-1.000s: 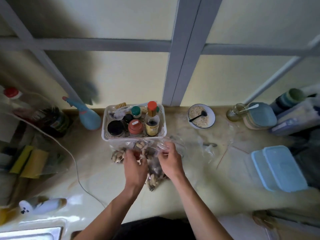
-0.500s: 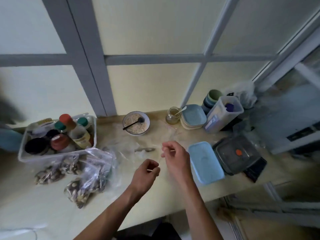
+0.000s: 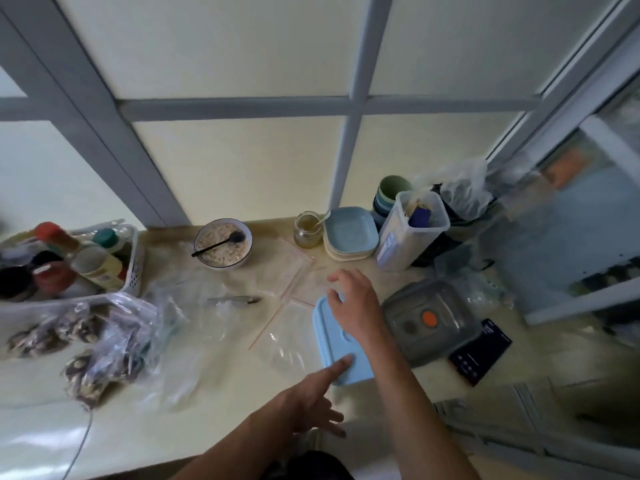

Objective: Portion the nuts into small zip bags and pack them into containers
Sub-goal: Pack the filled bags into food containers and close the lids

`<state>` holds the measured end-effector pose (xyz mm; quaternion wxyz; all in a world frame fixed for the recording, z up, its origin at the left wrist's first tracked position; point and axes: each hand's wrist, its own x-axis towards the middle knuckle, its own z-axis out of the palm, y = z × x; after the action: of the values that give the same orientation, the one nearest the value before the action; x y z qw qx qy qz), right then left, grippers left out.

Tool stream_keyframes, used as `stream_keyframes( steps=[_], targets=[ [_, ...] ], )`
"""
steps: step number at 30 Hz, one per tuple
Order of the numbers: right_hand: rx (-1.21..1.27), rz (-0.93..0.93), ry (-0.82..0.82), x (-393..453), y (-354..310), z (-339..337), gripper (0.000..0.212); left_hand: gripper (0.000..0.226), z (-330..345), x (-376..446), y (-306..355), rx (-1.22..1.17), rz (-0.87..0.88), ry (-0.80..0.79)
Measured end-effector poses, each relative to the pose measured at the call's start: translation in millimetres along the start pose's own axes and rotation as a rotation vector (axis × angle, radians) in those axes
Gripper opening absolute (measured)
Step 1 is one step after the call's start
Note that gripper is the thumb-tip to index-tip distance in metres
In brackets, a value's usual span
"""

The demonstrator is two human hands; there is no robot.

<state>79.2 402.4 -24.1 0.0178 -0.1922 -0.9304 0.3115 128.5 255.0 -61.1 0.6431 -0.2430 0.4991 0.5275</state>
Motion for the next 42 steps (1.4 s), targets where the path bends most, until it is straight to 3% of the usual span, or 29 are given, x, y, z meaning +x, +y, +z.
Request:
stream_keyframes(
  steps=[4, 7, 11, 15, 20, 22, 26, 35, 39, 42],
  targets=[
    [-0.331, 0.054, -0.349, 30, 9, 7, 0.041, 0.097, 11, 8, 3, -0.24, 0.119, -0.002],
    [-0.4, 0.068, -0.45, 44, 8, 12, 0.054, 0.076, 8, 7, 7, -0.293, 0.171, 0.071],
    [-0.351, 0.101, -0.515, 58, 11, 16, 0.07, 0.077, -17, 6, 12, -0.252, 0.224, 0.215],
    [-0.294, 0.201, -0.55, 57, 11, 18, 0.082, 0.042, -43, -6, 19, -0.2, 0.346, 0.375],
    [0.007, 0.365, -0.62, 43, 9, 24, 0.085, 0.059, -73, -4, 25, -0.287, 0.533, 0.566],
    [0.105, 0.42, -0.609, 33, 9, 29, 0.087, 0.058, -78, 0, 26, -0.302, 0.531, 0.621],
    [0.168, 0.47, -0.51, 17, 4, 41, 0.084, 0.093, -84, 9, 24, -0.278, 0.433, 0.633],
    [0.21, 0.473, -0.527, -13, -41, 82, 0.088, 0.016, -132, -32, 19, -0.342, 0.558, 0.71],
    [0.231, 0.511, -0.395, -25, -78, 110, 0.075, 0.019, -157, -61, 14, -0.192, 0.686, 0.732],
    [0.208, 0.492, -0.223, -36, -105, 126, 0.081, 0.026, -176, -88, 8, -0.035, 0.851, 0.664]
  ],
)
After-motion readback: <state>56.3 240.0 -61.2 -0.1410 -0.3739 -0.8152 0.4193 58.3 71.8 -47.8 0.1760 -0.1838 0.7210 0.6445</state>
